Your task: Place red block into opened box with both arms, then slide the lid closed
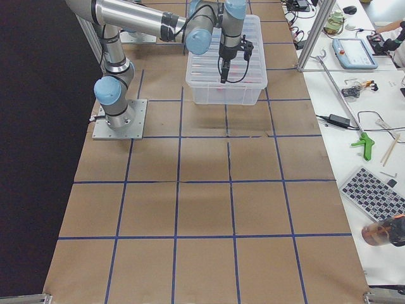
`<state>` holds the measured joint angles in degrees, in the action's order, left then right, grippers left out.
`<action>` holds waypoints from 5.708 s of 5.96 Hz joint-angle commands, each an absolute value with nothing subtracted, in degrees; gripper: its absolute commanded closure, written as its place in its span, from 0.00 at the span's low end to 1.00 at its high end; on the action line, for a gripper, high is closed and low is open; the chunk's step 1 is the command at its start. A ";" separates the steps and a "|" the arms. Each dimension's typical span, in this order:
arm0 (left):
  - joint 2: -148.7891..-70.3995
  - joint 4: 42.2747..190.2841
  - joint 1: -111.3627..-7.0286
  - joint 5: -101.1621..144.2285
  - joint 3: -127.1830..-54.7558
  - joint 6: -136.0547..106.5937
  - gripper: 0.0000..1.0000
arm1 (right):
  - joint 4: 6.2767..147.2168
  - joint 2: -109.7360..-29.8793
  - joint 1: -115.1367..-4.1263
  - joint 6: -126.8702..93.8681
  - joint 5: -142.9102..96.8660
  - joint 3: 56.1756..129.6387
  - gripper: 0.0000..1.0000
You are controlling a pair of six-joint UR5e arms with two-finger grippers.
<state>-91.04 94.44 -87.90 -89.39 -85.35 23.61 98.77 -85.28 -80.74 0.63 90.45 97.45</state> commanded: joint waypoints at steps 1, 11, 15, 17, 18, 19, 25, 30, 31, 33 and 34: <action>-90.97 93.96 -87.89 -89.47 -87.17 39.46 0.02 | 99.58 -85.25 -79.55 0.79 91.14 100.88 0.00; -89.98 78.66 -82.88 -90.96 -99.24 70.84 0.02 | 104.59 -84.55 -73.58 14.66 92.02 104.24 0.00; -95.44 73.75 -79.21 -91.76 -100.55 83.11 0.02 | 104.59 -84.55 -68.30 20.56 92.11 104.15 0.00; -99.73 69.55 -75.51 -91.06 -100.37 85.51 0.02 | 104.68 -84.55 -65.75 23.28 92.11 104.06 0.00; -102.02 69.52 -75.32 -91.05 -99.33 88.39 0.02 | 104.76 -84.64 -64.44 24.68 92.11 103.89 0.00; -104.39 68.65 -75.32 -90.45 -100.27 90.51 0.02 | 105.72 -84.55 -62.51 26.61 92.11 104.06 0.00; -113.55 62.85 -74.79 -89.73 -100.71 98.79 0.02 | 107.14 -84.73 -56.43 31.10 94.57 103.80 0.00; -118.20 59.25 -74.88 -94.36 -100.90 109.07 0.09 | 107.05 -85.42 -54.05 31.12 94.48 103.45 0.00; -118.30 59.24 -74.97 -94.48 -100.90 108.90 0.37 | 106.62 -85.86 -54.40 30.68 94.13 102.49 0.00; -118.04 59.15 -74.97 -94.05 -100.90 108.90 0.81 | 103.91 -86.13 -58.76 29.19 93.86 96.36 0.00; -117.69 59.15 -74.97 -93.87 -100.90 108.90 0.92 | 98.75 -86.22 -63.15 22.74 94.04 92.67 0.00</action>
<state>-117.95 59.18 -74.96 -94.05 -100.92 108.90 102.76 -86.11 -59.32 27.44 93.90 96.11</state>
